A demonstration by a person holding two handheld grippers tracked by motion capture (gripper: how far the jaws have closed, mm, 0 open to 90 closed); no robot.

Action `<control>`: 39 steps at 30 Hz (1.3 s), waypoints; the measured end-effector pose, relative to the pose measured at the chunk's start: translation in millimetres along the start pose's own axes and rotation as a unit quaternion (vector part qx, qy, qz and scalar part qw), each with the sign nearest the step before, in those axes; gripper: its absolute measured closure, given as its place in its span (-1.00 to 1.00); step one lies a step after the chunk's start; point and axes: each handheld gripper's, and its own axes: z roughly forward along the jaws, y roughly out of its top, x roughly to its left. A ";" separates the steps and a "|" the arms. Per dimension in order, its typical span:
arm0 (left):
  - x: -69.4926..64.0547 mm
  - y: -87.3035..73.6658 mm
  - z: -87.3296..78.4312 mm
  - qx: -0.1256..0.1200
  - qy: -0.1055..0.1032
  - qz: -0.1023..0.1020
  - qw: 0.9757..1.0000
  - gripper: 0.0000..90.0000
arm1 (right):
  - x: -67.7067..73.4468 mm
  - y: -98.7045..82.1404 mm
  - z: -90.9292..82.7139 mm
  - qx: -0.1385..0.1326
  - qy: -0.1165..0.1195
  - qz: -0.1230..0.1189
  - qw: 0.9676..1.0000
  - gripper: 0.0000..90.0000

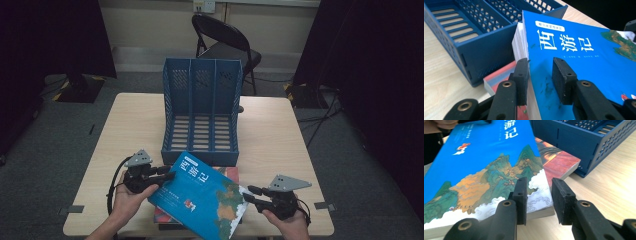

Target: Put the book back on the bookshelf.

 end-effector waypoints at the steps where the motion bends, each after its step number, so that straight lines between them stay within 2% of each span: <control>1: 0.9 0.8 0.5 0.002 -0.001 0.002 1.000 0.48 | -0.9 0.7 -0.2 -0.003 0.005 -0.003 1.000 0.44; 2: 1.1 0.8 0.6 0.001 -0.002 0.003 1.000 0.48 | -2.0 2.3 -0.7 -0.011 0.006 -0.006 1.000 0.35; 3: 1.1 0.3 0.3 0.001 -0.002 0.003 1.000 0.48 | -2.9 5.8 -1.1 -0.021 -0.003 -0.006 1.000 0.32; 6: -1.2 -3.7 -0.5 -0.012 0.006 0.002 1.000 0.49 | -5.8 25.5 0.6 -0.038 0.005 -0.018 0.999 0.34; 9: -7.3 -5.8 -2.3 -0.020 0.023 0.007 1.000 0.50 | -7.3 48.3 12.6 -0.034 0.016 -0.034 0.999 0.36; 12: -8.0 -8.5 -7.2 -0.019 0.022 0.004 1.000 0.52 | -8.0 60.7 34.0 -0.021 0.022 -0.046 0.998 0.40; 13: -7.4 -9.7 -10.3 -0.016 0.019 0.002 1.000 0.52 | -8.1 62.3 40.9 -0.012 0.031 -0.048 0.998 0.42; 15: -7.8 -12.8 -17.1 -0.013 0.014 -0.008 1.000 0.52 | -7.8 61.9 51.2 -0.003 0.040 -0.047 0.998 0.44; 17: -9.6 -17.0 -24.8 -0.008 0.007 0.001 1.000 0.49 | -8.0 58.5 57.7 0.004 0.046 -0.044 0.998 0.45; 20: -12.2 -24.5 -36.4 -0.005 -0.001 0.001 1.000 0.43 | -7.3 51.6 63.1 0.021 0.047 -0.042 0.998 0.48; 23: -15.7 -33.2 -46.9 -0.004 -0.004 0.002 1.000 0.38 | -7.4 49.5 62.0 0.027 0.053 -0.033 0.998 0.54; 25: -18.4 -39.2 -53.6 -0.005 -0.001 -0.001 1.000 0.35 | -5.8 49.2 61.9 0.029 0.051 -0.037 0.998 0.57; 29: -21.4 -49.4 -64.3 -0.007 -0.011 -0.005 1.000 0.30 | -6.5 48.4 62.3 0.029 0.054 -0.029 0.998 0.57; 31: -21.1 -52.7 -67.6 -0.001 -0.016 -0.016 1.000 0.27 | -7.2 48.2 62.4 0.030 0.056 -0.027 0.998 0.57; 34: -20.6 -61.3 -67.5 0.011 -0.010 -0.013 1.000 0.21 | -7.7 47.5 62.4 0.028 0.056 -0.026 0.998 0.57; 36: -17.9 -62.8 -65.9 0.013 -0.027 -0.021 0.999 0.20 | -7.4 47.4 62.2 0.029 0.055 -0.027 0.998 0.57; 39: -18.8 -61.6 -65.6 0.012 -0.024 -0.007 1.000 0.22 | -7.6 47.3 61.9 0.031 0.058 -0.024 0.998 0.56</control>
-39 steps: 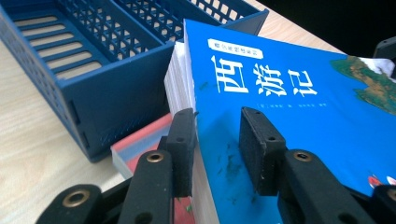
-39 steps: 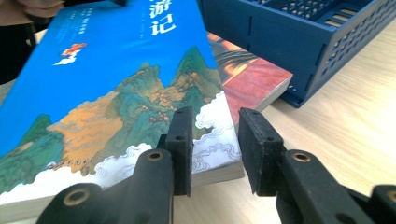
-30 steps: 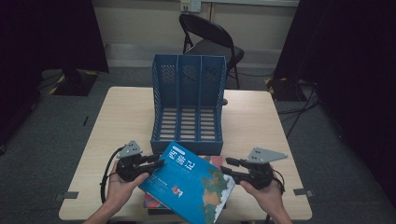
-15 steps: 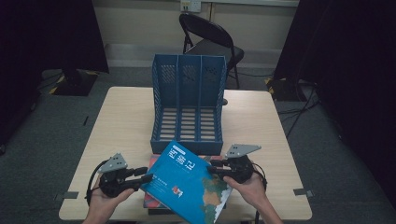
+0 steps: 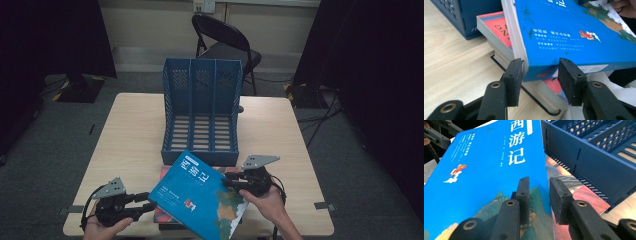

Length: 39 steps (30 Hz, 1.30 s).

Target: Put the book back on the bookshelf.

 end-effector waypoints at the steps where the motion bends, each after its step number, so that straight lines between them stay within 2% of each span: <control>1: 0.2 0.2 0.2 0.000 0.002 0.001 1.000 0.23 | 0.5 -0.1 -0.2 0.000 -0.002 -0.001 1.000 0.56; 4: 1.6 0.6 1.7 -0.002 0.003 -0.003 1.000 0.22 | 2.2 -0.3 -1.5 0.004 -0.005 -0.008 1.000 0.56; 10: 7.6 8.1 9.0 -0.004 0.012 -0.004 1.000 0.23 | 3.6 -8.4 -10.4 0.002 0.000 0.000 1.000 0.55; 13: 13.0 14.9 14.7 0.000 0.013 -0.016 1.000 0.25 | 5.7 -14.8 -16.7 -0.002 0.002 0.008 1.000 0.54; 14: 13.6 21.2 18.5 0.007 0.018 -0.013 1.000 0.26 | 6.9 -16.6 -19.0 -0.001 0.001 0.008 1.000 0.54; 16: 14.5 23.9 20.3 0.008 0.021 -0.009 1.000 0.28 | 9.2 -20.6 -23.2 -0.003 0.001 0.009 1.000 0.54; 17: 15.1 26.3 22.5 0.004 0.022 -0.016 1.000 0.29 | 10.9 -22.5 -25.1 -0.004 -0.002 0.010 1.000 0.54; 20: 17.7 35.9 29.5 0.009 0.029 -0.009 0.999 0.31 | 16.2 -27.2 -30.8 -0.004 -0.007 0.009 1.000 0.54; 21: 18.3 39.2 32.6 0.009 0.034 -0.009 0.999 0.31 | 18.0 -28.7 -32.8 -0.003 -0.008 0.009 1.000 0.53; 23: 18.8 46.4 39.2 0.014 0.050 0.007 0.999 0.30 | 21.7 -32.0 -37.0 -0.001 -0.008 0.010 1.000 0.52; 24: 19.0 50.1 42.4 0.018 0.056 0.006 0.998 0.28 | 23.6 -33.2 -39.2 0.002 -0.006 0.009 1.000 0.52; 27: 19.9 56.8 47.6 0.006 0.063 0.006 0.998 0.26 | 27.7 -34.0 -42.9 0.010 -0.008 0.004 1.000 0.50; 28: 20.5 57.7 46.9 -0.003 0.052 -0.004 0.999 0.22 | 27.8 -32.9 -42.9 0.012 -0.007 0.002 1.000 0.48; 29: 20.4 58.1 45.9 -0.007 0.030 -0.014 0.999 0.09 | 26.9 -31.3 -42.6 0.014 -0.007 -0.002 1.000 0.43; 30: 16.8 57.9 44.3 -0.008 0.027 -0.012 1.000 0.09 | 25.6 -29.5 -41.1 0.012 -0.008 0.000 1.000 0.39; 32: 6.7 56.3 41.2 -0.006 0.028 0.011 1.000 0.08 | 21.3 -24.5 -36.3 0.005 -0.008 0.000 1.000 0.34; 35: -5.4 50.2 38.5 -0.013 0.002 0.003 1.000 0.04 | 12.0 -13.8 -26.3 -0.019 -0.008 0.001 1.000 0.32; 38: -10.8 41.7 42.2 0.002 -0.023 -0.011 1.000 0.06 | -0.5 -4.2 -13.2 -0.027 -0.008 0.003 1.000 0.32; 39: -11.8 38.1 45.6 0.011 -0.019 -0.010 1.000 0.06 | -3.2 -2.3 -8.8 -0.026 -0.012 0.007 1.000 0.33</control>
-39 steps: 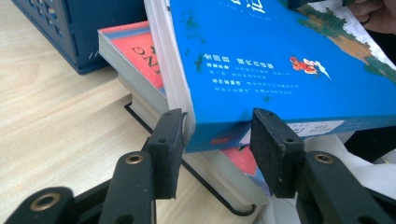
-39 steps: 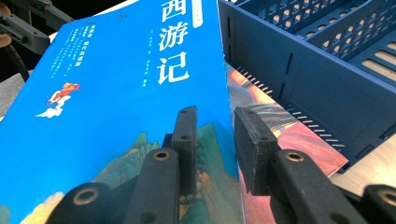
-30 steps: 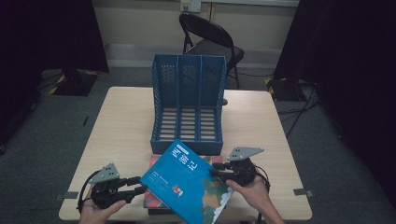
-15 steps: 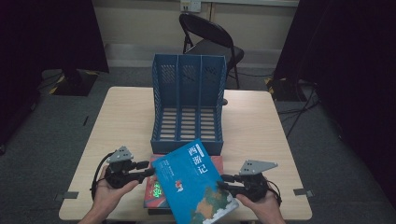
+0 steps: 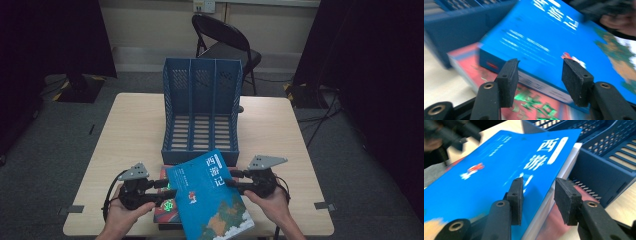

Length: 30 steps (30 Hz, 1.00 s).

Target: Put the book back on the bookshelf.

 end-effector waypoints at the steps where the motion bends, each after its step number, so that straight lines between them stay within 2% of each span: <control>1: 1.2 -2.8 1.4 -0.003 -0.008 -0.007 1.000 -0.01 | -1.7 0.8 4.2 0.002 0.000 0.000 1.000 0.32; 2: 1.8 -3.9 1.9 -0.008 -0.009 -0.017 1.000 -0.04 | -2.3 0.9 7.4 0.003 -0.003 0.002 1.000 0.32; 8: 3.3 -0.3 7.4 -0.012 0.001 -0.011 1.000 -0.07 | -0.2 -6.0 6.2 -0.004 -0.012 0.017 1.000 0.32; 13: 8.9 9.2 16.1 -0.005 -0.006 -0.009 1.000 -0.06 | 4.7 -11.3 -2.4 0.001 -0.021 0.018 1.000 0.32; 15: 9.7 12.0 18.9 -0.007 -0.002 -0.001 1.000 -0.05 | 9.9 -13.3 -5.5 0.002 -0.032 0.017 0.999 0.32; 16: 10.3 15.4 20.4 -0.003 0.002 0.009 1.000 -0.05 | 11.9 -13.9 -6.4 0.002 -0.036 0.016 0.999 0.31; 17: 10.3 15.4 20.4 -0.003 0.002 0.009 1.000 -0.02 | 11.9 -13.9 -6.4 0.002 -0.036 0.016 0.999 0.31; 18: 10.7 19.1 21.9 0.001 0.007 0.015 1.000 0.00 | 19.3 -16.7 -8.2 -0.002 -0.053 0.022 0.998 0.31; 20: 11.2 23.2 24.7 0.001 0.015 0.011 1.000 0.04 | 24.6 -18.9 -9.0 -0.006 -0.066 0.025 0.997 0.31; 22: 9.7 26.2 27.7 0.003 0.025 0.023 0.999 0.05 | 28.7 -19.4 -10.7 -0.002 -0.072 0.026 0.997 0.29; 24: 12.7 27.4 29.4 0.001 0.017 0.026 1.000 0.03 | 31.9 -20.7 -12.0 -0.003 -0.076 0.028 0.997 0.28; 28: 14.7 24.2 29.9 -0.009 0.009 0.008 1.000 0.04 | 32.3 -24.8 -14.0 -0.011 -0.069 0.036 0.997 0.25; 30: 16.3 20.4 29.4 -0.019 0.002 0.000 1.000 0.04 | 29.4 -25.4 -12.7 -0.018 -0.063 0.032 0.997 0.11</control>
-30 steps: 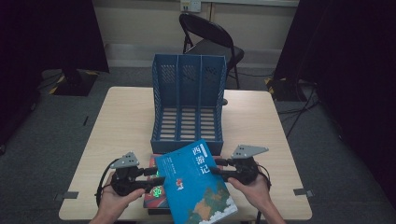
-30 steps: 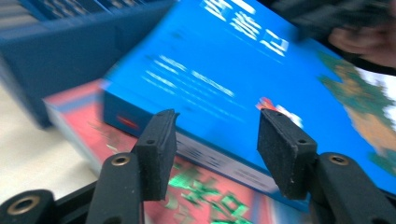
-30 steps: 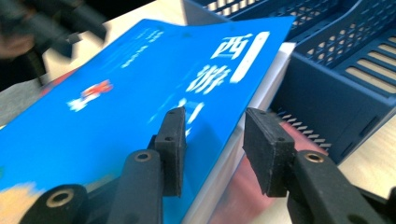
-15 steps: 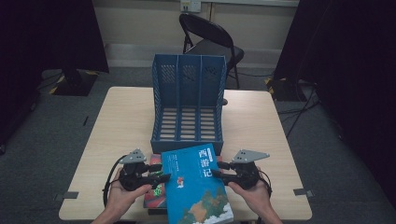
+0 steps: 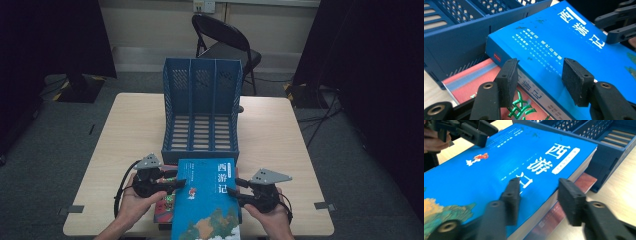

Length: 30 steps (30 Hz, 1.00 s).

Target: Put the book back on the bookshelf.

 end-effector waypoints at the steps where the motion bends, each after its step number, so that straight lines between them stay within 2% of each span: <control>1: 0.1 -2.1 0.1 -0.007 -0.001 -0.006 1.000 0.04 | -0.9 0.2 2.6 -0.002 -0.002 0.000 1.000 -0.05; 3: 0.2 -3.6 0.1 -0.012 -0.004 -0.010 1.000 0.03 | -2.2 3.0 8.4 0.000 -0.005 0.001 1.000 -0.24; 4: -0.3 -3.2 -0.2 -0.010 0.000 -0.005 1.000 0.03 | -3.1 5.0 10.3 0.005 -0.003 0.001 1.000 -0.28; 5: -1.7 -3.3 0.2 -0.012 0.007 0.005 1.000 0.01 | -4.6 9.0 13.4 0.012 -0.005 0.006 1.000 -0.30; 7: -4.2 -4.1 0.6 -0.017 0.017 0.012 1.000 -0.08 | -6.4 14.0 18.2 0.016 -0.013 0.001 1.000 -0.38; 11: -5.9 -4.9 -1.4 -0.009 0.013 0.020 1.000 -0.15 | -9.4 13.6 22.8 0.012 -0.009 0.018 1.000 -0.41; 12: -5.0 -5.8 -1.6 -0.009 0.013 0.015 1.000 -0.20 | -9.5 12.0 22.4 0.009 -0.008 0.023 1.000 -0.41; 14: -1.5 -5.1 -2.2 -0.001 0.000 0.000 1.000 -0.20 | -9.0 10.2 21.0 0.011 -0.003 0.027 1.000 -0.41; 16: 0.2 -4.9 -3.2 0.001 -0.002 0.004 1.000 -0.23 | -7.1 8.6 19.5 0.011 -0.003 0.028 1.000 -0.41; 18: 0.7 -5.2 -3.2 0.003 -0.003 -0.008 1.000 -0.23 | -5.5 5.3 19.5 0.006 0.002 0.041 0.999 -0.42; 21: -1.2 -5.8 -2.8 0.000 0.001 -0.004 1.000 -0.23 | -6.7 4.3 20.8 0.010 0.014 0.051 0.999 -0.50; 25: 1.3 -6.9 -0.5 -0.003 -0.015 -0.012 1.000 -0.23 | -11.4 2.3 25.9 0.012 0.035 0.070 0.997 -0.62; 27: 0.6 -6.2 -1.0 -0.002 -0.011 0.001 1.000 -0.21 | -13.8 2.1 28.4 0.013 0.043 0.074 0.996 -0.68; 30: -0.3 -6.0 -1.4 0.000 -0.010 0.006 1.000 -0.20 | -14.7 2.9 33.4 0.015 0.044 0.079 0.996 -0.77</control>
